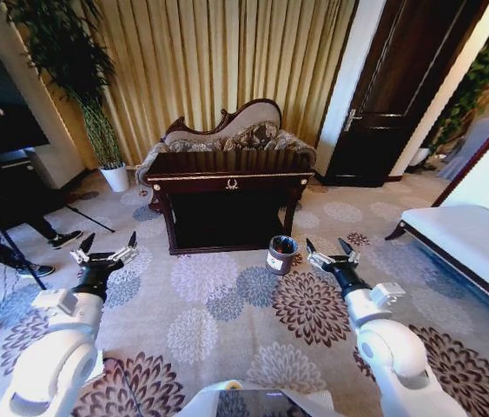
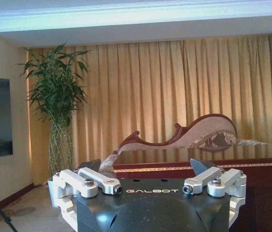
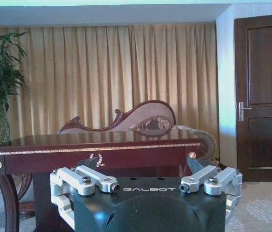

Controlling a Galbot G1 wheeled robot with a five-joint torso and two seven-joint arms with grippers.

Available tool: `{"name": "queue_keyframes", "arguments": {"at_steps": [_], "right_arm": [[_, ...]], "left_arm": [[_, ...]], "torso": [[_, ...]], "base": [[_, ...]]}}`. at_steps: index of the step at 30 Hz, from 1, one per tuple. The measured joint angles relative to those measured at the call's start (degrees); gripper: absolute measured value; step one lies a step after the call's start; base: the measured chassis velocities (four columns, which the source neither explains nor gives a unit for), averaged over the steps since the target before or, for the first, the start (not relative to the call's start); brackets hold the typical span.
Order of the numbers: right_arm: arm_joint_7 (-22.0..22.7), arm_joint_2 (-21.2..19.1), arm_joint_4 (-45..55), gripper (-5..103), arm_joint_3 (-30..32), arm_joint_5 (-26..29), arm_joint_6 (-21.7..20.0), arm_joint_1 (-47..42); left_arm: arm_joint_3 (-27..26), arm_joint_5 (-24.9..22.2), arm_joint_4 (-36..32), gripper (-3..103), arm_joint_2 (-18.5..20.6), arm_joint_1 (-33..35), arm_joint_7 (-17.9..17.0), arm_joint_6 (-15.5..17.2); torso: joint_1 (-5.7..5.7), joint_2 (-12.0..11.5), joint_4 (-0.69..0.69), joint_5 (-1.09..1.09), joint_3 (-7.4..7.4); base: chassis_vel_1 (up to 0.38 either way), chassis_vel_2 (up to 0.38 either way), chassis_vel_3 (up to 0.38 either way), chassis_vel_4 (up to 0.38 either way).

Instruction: Move to the front of the table and place the trash on the table into the trash bin.

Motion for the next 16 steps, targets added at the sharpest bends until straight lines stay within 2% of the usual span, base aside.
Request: {"name": "queue_keyframes", "arguments": {"at_steps": [16], "right_arm": [[0.04, 0.00, 0.11, 100, -0.04, -0.05, -0.08, -0.05]], "left_arm": [[-0.02, -0.01, -0.06, 100, 0.01, 0.00, -0.01, 0.12]], "torso": [[0.00, 0.00, 0.00, 0.00, 0.00]], "base": [[0.000, 0.000, 0.000, 0.000]]}}
